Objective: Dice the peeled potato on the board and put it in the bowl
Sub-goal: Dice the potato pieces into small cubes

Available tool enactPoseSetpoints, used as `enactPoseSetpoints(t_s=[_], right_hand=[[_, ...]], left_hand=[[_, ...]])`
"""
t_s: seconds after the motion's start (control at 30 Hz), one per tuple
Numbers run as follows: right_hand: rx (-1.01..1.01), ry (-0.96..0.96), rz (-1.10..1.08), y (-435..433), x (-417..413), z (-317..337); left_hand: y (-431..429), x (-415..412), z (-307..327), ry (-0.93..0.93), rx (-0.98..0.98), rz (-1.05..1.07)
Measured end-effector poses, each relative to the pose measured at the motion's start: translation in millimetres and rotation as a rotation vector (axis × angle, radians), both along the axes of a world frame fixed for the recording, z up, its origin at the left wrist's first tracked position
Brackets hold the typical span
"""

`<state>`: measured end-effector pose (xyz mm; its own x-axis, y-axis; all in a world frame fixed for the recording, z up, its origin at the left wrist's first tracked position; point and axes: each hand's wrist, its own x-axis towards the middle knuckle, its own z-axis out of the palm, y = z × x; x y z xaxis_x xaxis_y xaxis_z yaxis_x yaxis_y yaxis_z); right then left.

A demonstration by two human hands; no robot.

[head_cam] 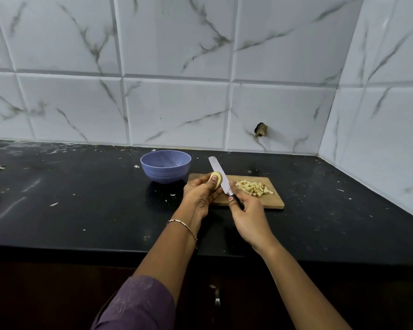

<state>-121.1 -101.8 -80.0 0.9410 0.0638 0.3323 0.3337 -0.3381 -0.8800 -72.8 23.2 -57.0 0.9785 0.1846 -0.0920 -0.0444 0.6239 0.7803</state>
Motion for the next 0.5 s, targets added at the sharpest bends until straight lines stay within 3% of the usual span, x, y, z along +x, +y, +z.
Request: enactPoseSetpoints(t_s=[0.27, 0.5], right_hand=[[0.043, -0.006, 0.040, -2, 1, 7], [-0.186, -0.052, -0.017, 0, -9, 5]], left_hand=[[0, -1, -4, -0.022, 0.076, -0.099], [2, 3, -4, -0.046, -0.045, -0.016]])
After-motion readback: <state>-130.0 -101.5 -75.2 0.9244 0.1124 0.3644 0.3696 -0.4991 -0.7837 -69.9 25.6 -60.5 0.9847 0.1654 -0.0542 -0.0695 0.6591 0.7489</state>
